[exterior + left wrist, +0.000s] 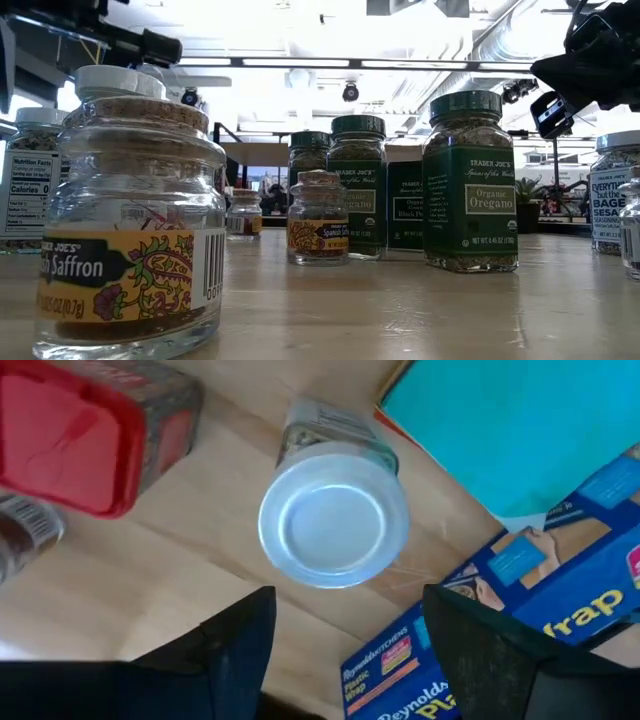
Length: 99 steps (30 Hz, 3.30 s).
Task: Shelf spices
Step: Put the top left white seasoning bottle on the shelf
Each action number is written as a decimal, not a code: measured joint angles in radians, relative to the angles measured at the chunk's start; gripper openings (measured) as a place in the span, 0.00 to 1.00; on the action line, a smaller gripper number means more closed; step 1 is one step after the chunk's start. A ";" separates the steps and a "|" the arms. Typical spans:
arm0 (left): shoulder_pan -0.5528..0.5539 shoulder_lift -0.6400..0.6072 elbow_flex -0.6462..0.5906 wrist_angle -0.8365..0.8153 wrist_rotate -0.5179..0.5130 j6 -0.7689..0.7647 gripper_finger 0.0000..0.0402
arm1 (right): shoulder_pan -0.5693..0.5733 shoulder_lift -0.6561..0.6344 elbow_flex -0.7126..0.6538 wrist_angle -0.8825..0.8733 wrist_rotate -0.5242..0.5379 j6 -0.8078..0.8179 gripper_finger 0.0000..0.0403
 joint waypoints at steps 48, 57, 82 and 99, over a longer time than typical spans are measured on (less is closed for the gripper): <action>0.113 0.048 -0.001 0.229 0.126 -0.376 0.62 | 0.000 0.000 0.000 0.000 0.000 0.000 0.00; 0.096 0.048 -0.001 0.206 0.051 -0.277 0.62 | 0.000 0.000 0.000 0.000 0.000 0.000 0.00; 0.014 0.048 -0.001 0.254 -0.042 0.225 0.62 | 0.000 0.000 0.000 0.000 0.000 0.000 0.00; 0.034 0.048 -0.001 0.267 -0.038 0.350 0.62 | 0.000 0.000 0.000 0.000 0.000 0.000 0.00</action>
